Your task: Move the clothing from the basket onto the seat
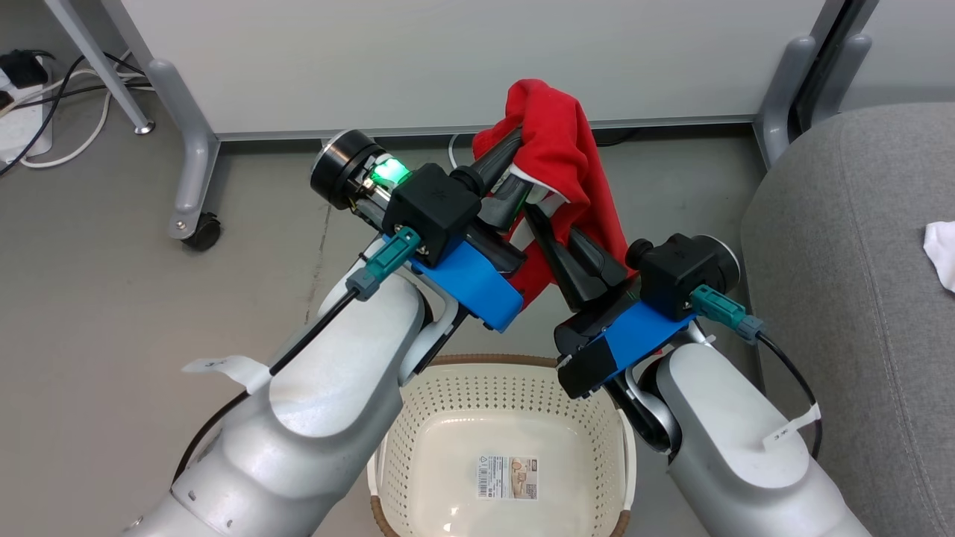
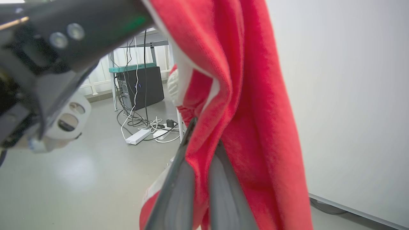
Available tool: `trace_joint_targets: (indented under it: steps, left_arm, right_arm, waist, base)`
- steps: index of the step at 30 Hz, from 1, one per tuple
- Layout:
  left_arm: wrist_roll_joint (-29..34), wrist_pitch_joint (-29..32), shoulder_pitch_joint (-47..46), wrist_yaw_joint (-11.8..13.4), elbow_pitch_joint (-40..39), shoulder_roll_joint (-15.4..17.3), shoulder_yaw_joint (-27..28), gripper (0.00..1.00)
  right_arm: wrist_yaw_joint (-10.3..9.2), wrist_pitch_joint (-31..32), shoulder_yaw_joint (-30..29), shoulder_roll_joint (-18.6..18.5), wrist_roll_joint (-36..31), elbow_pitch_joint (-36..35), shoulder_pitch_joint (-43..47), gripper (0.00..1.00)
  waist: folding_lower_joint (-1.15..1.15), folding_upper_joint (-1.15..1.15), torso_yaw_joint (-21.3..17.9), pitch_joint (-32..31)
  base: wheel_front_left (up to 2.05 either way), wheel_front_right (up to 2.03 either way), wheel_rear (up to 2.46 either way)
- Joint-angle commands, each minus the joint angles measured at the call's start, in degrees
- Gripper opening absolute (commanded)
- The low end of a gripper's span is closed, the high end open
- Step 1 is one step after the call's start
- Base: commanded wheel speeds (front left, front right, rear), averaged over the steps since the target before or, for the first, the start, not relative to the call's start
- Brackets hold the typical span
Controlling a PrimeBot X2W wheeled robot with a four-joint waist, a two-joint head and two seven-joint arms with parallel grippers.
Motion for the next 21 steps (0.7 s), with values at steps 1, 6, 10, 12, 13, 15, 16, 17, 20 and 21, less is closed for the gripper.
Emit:
trace_joint_targets:
  steps: [1, 6, 10, 12, 13, 15, 16, 17, 20, 21]
  left_arm:
    - [0.0, -0.1, 0.0, -0.1, -0.2, 0.2, 0.3, 0.0]
    - [-0.4, -0.2, 0.1, -0.1, 0.1, 0.1, 0.6, 0.0]
    - [0.4, -0.1, 0.1, -0.1, 0.5, 0.0, 0.5, 1.0]
    - [0.5, -0.1, 0.4, -0.1, 0.8, -0.1, 0.4, 1.0]
    - [0.5, -0.1, 0.5, -0.1, 0.9, 0.0, 0.3, 1.0]
    - [0.6, -0.1, 0.6, -0.1, 1.2, 0.0, 0.2, 1.0]
    - [0.6, -0.1, 0.7, -0.1, 1.2, -0.1, 0.2, 1.0]
    - [0.5, -0.1, 0.7, -0.1, 1.3, -0.1, 0.2, 1.0]
    - [0.4, -0.1, 0.8, -0.1, 1.3, -0.1, 0.3, 1.0]
    - [0.4, -0.1, 0.8, -0.1, 1.3, -0.1, 0.3, 1.0]
  right_arm:
    - [0.03, 0.0, 0.0, 0.0, 0.1, 0.0, -0.5, 0.0]
    - [0.03, 0.0, -0.2, 0.0, 0.0, -0.3, -0.8, 0.0]
    - [0.03, 0.0, -0.3, 0.0, -0.1, -0.6, -0.9, 0.0]
    - [0.03, 0.0, -0.4, 0.0, -0.2, -0.8, -0.8, 0.0]
    - [0.03, 0.0, -0.4, 0.0, -0.3, -0.8, -0.8, 0.0]
    - [0.03, 0.0, -0.5, 0.0, -0.3, -0.9, -0.9, 0.0]
    - [0.03, 0.0, -0.6, 0.0, -0.4, -0.9, -1.0, 0.0]
    - [0.03, 0.0, -0.7, 0.0, -0.4, -1.0, -1.0, 0.0]
    - [0.03, 0.0, -1.0, 0.0, -0.6, -1.0, -0.8, 0.0]
    - [0.03, 0.0, -1.1, 0.0, -0.6, -1.0, -0.7, 0.0]
  waist:
    - [0.0, 0.0, 0.0, 0.1]
    - [0.0, 0.0, 0.1, 0.3]
    - [0.0, 0.0, 0.1, 0.5]
    - [0.0, 0.0, 0.1, 0.5]
    - [0.0, 0.0, 0.1, 0.5]
    - [0.0, 0.0, 0.2, 0.5]
    - [0.0, 0.0, 0.2, 0.5]
    - [0.0, 0.0, 0.2, 0.5]
    - [0.0, 0.0, 0.2, 0.5]
    - [0.0, 0.0, 0.2, 0.5]
  base:
    - [0.0, 0.0, 0.0]
    - [0.0, 0.0, 0.0]
    - [0.0, 0.0, 0.0]
    - [0.0, 0.0, 0.0]
    - [0.0, 0.0, 0.0]
    - [0.0, 0.0, 0.0]
    - [0.0, 0.0, 0.0]
    - [0.0, 0.0, 0.0]
    - [0.0, 0.0, 0.0]
    - [0.0, 0.0, 0.0]
